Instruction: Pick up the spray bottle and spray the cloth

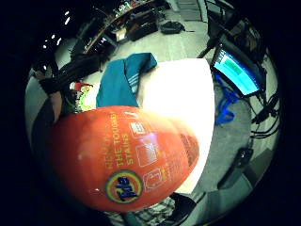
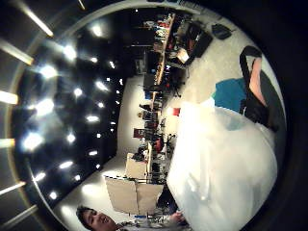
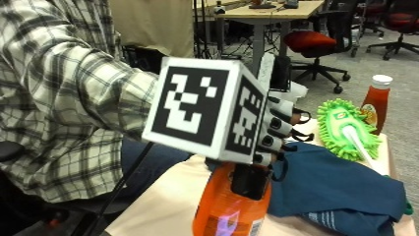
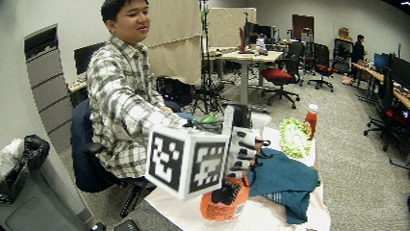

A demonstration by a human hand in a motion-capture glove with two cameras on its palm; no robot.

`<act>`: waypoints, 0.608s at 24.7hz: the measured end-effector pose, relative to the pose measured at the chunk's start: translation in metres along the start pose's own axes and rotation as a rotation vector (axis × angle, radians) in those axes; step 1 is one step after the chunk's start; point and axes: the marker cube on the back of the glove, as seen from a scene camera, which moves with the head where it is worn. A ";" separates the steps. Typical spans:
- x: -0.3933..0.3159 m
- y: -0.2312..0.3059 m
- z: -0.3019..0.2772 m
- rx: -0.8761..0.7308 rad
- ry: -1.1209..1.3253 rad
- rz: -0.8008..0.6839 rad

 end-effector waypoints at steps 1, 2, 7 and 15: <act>-0.002 0.001 0.004 -0.021 0.036 0.000; -0.004 0.002 0.007 -0.040 0.070 -0.001; -0.014 0.009 0.023 -0.125 0.226 -0.019; -0.029 0.020 0.051 -0.248 0.522 -0.086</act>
